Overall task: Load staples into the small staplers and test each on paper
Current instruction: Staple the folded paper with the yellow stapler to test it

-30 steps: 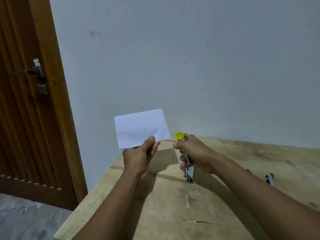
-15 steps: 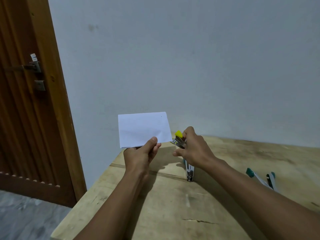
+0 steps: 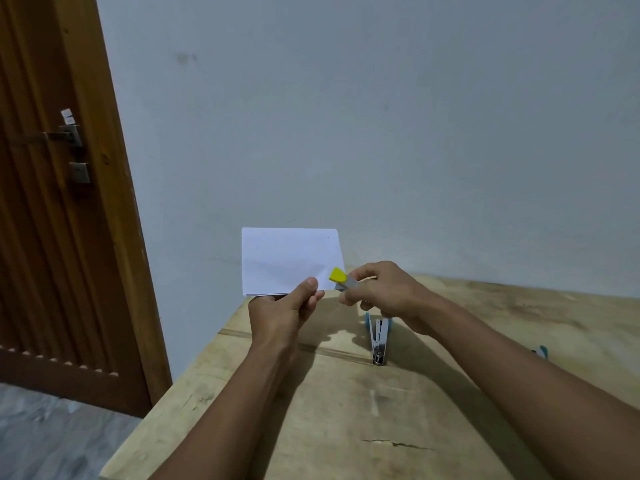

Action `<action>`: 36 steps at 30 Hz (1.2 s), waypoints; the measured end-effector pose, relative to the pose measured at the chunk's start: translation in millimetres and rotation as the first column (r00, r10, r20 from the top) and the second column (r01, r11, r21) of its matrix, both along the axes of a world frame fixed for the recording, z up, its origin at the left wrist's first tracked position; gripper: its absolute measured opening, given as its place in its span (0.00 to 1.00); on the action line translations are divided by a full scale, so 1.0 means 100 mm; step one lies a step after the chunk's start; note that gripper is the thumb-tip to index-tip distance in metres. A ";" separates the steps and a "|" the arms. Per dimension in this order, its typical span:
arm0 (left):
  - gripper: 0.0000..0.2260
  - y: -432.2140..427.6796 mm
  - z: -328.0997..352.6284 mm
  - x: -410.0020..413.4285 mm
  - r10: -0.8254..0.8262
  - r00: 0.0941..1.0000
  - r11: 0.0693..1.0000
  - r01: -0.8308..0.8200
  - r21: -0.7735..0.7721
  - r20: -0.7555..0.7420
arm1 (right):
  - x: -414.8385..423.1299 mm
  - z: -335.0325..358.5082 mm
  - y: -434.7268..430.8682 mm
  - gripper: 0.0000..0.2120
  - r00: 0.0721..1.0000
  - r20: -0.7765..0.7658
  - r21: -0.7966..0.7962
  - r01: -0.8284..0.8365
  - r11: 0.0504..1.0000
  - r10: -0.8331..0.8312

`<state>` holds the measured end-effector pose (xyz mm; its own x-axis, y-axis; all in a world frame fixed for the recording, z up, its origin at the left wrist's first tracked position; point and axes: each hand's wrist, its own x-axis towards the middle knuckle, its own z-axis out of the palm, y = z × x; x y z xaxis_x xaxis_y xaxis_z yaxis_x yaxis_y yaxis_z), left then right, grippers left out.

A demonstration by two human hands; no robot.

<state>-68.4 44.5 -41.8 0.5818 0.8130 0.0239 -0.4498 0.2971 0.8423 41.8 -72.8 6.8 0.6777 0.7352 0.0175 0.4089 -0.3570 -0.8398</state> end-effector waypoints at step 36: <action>0.07 0.22 0.12 -0.29 -0.101 0.991 0.995 0.097 -0.038 -0.090 | -0.32 -0.10 0.22 0.07 0.933 -0.347 0.248 0.188 0.950 -0.094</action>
<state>-97.6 66.1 -29.7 0.6580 0.7507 -0.0595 -0.3384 0.3653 0.8672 10.3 -51.0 -2.9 0.7760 0.6296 -0.0366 0.0575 -0.1285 -0.9900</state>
